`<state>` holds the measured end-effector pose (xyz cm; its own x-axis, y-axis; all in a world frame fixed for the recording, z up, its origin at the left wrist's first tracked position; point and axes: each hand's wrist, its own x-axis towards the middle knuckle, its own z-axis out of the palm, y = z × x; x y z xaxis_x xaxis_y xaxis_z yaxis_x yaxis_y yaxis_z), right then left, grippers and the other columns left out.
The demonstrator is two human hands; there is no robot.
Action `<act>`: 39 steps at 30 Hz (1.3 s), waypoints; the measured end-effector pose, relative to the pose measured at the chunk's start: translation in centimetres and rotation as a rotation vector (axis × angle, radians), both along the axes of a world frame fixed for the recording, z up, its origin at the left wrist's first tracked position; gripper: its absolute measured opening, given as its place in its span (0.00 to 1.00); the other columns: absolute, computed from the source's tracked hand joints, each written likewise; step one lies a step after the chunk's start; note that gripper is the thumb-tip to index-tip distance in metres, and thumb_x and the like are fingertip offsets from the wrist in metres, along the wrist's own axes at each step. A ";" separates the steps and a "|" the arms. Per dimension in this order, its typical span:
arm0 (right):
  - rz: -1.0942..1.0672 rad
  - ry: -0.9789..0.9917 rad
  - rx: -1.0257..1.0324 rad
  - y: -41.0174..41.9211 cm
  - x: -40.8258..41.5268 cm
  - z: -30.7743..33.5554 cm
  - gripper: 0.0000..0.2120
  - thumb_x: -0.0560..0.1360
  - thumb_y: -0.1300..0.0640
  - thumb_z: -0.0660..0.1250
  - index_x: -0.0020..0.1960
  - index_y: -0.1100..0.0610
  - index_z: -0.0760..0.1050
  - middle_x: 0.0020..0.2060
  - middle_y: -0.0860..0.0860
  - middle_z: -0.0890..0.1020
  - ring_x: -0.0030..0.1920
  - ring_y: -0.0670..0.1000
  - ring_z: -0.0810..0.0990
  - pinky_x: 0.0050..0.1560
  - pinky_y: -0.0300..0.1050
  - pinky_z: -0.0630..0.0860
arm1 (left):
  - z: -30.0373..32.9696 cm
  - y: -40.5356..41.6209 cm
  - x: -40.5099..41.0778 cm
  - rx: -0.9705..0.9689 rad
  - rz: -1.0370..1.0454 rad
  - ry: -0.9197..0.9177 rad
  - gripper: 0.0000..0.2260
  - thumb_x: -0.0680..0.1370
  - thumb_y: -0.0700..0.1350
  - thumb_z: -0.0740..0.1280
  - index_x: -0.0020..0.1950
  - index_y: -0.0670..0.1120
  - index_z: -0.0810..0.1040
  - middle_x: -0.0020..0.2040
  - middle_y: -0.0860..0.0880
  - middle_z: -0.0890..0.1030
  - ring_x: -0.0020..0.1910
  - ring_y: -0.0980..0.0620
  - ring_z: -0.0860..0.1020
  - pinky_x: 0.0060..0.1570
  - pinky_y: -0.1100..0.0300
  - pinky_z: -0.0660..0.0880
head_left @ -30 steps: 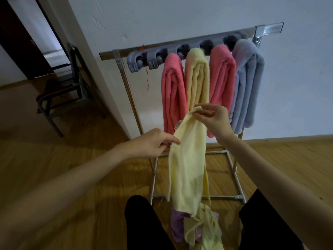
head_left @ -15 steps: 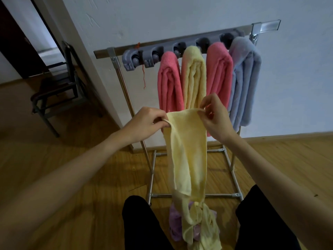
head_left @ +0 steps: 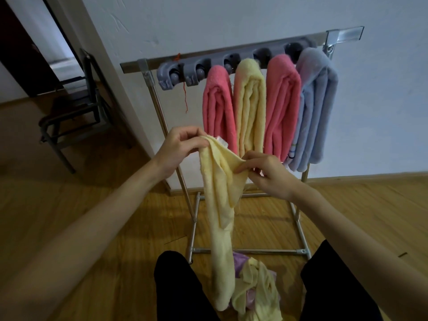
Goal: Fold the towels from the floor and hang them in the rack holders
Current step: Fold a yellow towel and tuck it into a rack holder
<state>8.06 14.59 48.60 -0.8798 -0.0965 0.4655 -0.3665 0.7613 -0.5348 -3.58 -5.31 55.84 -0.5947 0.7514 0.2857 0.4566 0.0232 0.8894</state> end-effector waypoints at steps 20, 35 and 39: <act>0.080 -0.011 -0.015 -4.2 0.3 -0.2 0.16 0.67 0.44 0.76 0.41 0.55 0.76 0.38 0.44 0.71 0.35 0.44 0.71 0.34 0.40 0.72 | 0.0 1.3 -0.1 0.166 0.039 -0.245 0.18 0.75 0.33 0.58 0.28 0.47 0.76 0.31 0.50 0.74 0.34 0.55 0.76 0.37 0.65 0.74; -0.061 -0.014 -0.266 0.9 0.8 1.8 0.15 0.77 0.61 0.66 0.35 0.67 0.69 0.31 0.58 0.70 0.32 0.47 0.67 0.35 0.39 0.65 | -2.9 -2.0 -0.6 -0.490 -0.093 0.494 0.13 0.72 0.53 0.67 0.41 0.43 0.76 0.37 0.46 0.76 0.35 0.49 0.74 0.37 0.52 0.76; -0.071 -0.038 -0.205 1.4 0.8 1.2 0.15 0.76 0.61 0.68 0.34 0.66 0.69 0.30 0.51 0.70 0.32 0.43 0.67 0.36 0.38 0.65 | -4.8 -1.6 0.8 -0.526 -0.048 0.749 0.18 0.76 0.61 0.61 0.42 0.47 0.76 0.37 0.53 0.75 0.36 0.58 0.72 0.36 0.63 0.71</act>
<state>8.85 16.02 49.81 -0.8983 0.0595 0.4354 -0.2925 0.6585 -0.6934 -2.81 -6.96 51.05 -0.3568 0.9130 0.1976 0.9205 0.3076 0.2408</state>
